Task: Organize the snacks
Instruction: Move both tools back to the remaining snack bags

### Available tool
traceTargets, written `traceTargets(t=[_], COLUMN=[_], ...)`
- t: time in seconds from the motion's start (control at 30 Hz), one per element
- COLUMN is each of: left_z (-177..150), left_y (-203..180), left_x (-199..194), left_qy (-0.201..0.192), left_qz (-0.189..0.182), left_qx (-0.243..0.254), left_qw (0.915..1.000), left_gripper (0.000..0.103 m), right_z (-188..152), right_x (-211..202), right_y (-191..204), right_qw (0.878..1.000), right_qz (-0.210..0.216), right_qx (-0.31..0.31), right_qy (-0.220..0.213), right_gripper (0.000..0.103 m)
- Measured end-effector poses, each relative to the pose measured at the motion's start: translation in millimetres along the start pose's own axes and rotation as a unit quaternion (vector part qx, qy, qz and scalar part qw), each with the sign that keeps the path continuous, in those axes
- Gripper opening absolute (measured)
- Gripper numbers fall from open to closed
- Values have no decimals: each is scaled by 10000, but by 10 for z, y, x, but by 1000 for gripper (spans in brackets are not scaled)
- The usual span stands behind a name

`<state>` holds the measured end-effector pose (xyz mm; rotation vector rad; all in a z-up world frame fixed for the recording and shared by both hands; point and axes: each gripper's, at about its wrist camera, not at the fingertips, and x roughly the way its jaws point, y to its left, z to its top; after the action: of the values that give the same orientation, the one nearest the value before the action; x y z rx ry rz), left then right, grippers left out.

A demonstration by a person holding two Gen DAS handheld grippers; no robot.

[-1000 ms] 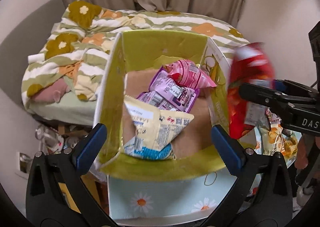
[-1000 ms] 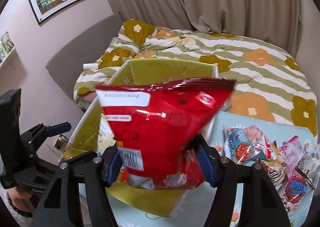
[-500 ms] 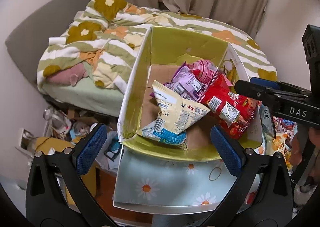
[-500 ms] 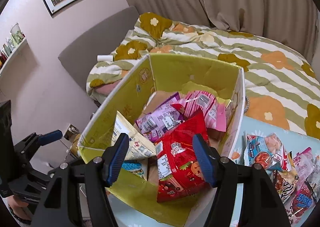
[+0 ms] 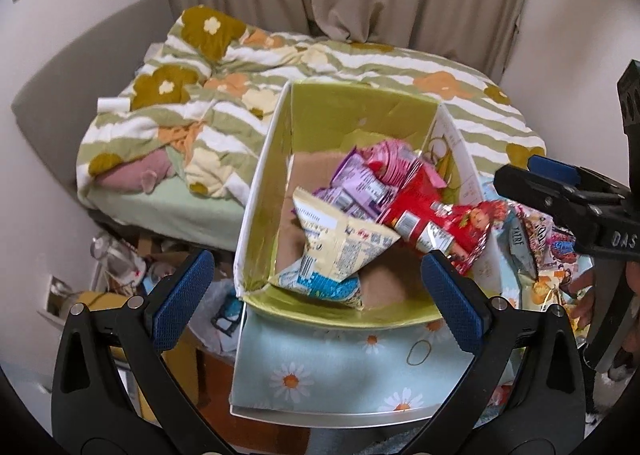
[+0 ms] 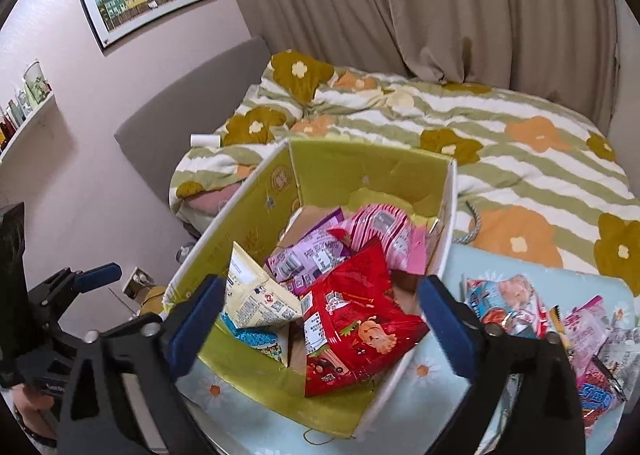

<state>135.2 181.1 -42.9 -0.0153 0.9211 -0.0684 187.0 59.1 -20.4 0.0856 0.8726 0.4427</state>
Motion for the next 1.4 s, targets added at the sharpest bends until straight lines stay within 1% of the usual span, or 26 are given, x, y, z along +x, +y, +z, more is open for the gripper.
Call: traceTargets(t=[0.13,0.23,0.43,0.5,0.63,0.73,0.83,0.9,0.93,0.97,1.07,1.13,1.27,1.4], left_z=[84,123,203,218,183,66,-84,-226,-291,-391,-637,-833,-1126,-1375], left_y=[-83,-168,-454,-604,-955,-1319,-1643,-1899,-1991,-2134,-2390,-2544,-2713,-2821], left_x=[-77,-92,-165,-189,-212,-187,-143,-87,-53,2,135,240,441,688], left_qy=[-89,-123,-222,-259,-232,-71,141,344,437,583,911,1155,1528,1859], left_qz=[-93,-232,-701,-816,-1130,-1339,-1482,-1584,-1636,-1696,-1779,-1809,-1847,-1902], left_qx=[182,341,652,799,988,1189,1341,1359,1352,1341,1312,1265,1052,747], left_qw=[9998,9991,9952,9931,9884,9838,9797,9774,9762,9746,9710,9685,9651,9611], left_gripper=[103,103,103,103,103,103,103,103,103,103,103,103,103,103], right_z=[-1,-23,-135,-193,-419,-645,-905,-1049,-1182,-1242,-1543,-1686,-2020,-2264], right_x=[-236,-432,-906,-1068,-1514,-1802,-2022,-2098,-2153,-2169,-2190,-2165,-2058,-1904], right_y=[-1,-54,-335,-467,-809,-1075,-1359,-1503,-1608,-1652,-1874,-1998,-2228,-2410], right_qw=[9997,9991,9947,9920,9827,9741,9693,9684,9686,9689,9708,9716,9728,9732], right_qz=[-133,-278,-781,-945,-1319,-1694,-1945,-1979,-1949,-1928,-1800,-1719,-1477,-1238], right_qx=[-61,26,477,691,1125,1329,1398,1445,1496,1517,1584,1623,1765,1876], right_qy=[-200,-309,-476,-470,-646,-688,-557,-454,-377,-338,-120,4,277,482], right_gripper=[103,103,103,103,103,103,103,103,103,103,103,103,103,103])
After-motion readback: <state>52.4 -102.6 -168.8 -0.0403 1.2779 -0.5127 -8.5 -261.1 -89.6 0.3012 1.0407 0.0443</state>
